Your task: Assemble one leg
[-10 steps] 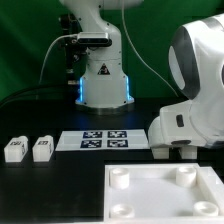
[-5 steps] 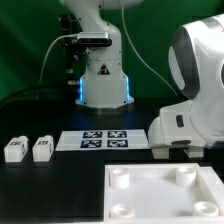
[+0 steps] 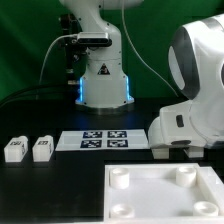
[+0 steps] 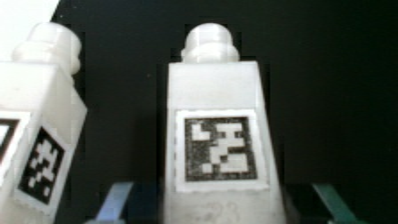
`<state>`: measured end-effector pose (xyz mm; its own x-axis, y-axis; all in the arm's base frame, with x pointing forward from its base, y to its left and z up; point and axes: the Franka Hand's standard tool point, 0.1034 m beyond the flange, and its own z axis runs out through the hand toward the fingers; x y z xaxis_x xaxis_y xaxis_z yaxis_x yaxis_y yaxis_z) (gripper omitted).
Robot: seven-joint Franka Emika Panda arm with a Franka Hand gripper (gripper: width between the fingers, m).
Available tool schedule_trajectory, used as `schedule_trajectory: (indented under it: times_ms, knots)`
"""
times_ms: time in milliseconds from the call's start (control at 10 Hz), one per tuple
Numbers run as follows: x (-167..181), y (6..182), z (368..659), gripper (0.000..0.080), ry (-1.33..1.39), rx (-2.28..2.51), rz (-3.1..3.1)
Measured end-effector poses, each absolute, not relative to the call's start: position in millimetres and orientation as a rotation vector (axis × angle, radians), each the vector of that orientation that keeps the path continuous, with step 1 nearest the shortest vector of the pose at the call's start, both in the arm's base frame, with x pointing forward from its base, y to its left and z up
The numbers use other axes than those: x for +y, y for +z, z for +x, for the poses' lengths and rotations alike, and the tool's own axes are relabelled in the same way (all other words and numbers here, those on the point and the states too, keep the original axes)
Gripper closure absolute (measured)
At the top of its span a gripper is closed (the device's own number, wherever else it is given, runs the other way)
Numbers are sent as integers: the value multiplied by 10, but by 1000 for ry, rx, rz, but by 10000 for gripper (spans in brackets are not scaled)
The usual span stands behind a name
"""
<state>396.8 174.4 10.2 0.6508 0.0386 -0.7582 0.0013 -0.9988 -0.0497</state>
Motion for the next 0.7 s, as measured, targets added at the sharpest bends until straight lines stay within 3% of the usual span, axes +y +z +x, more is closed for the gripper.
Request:
schedule_trajectory:
  times_ms: [500,600,700]
  knots:
    - [1368,1183,4621,508,978,-79,-2882]
    - [1344,1346,4712,507,786,-66,-2941]
    - [1341,1299,4700,507,612,-58,-2984]
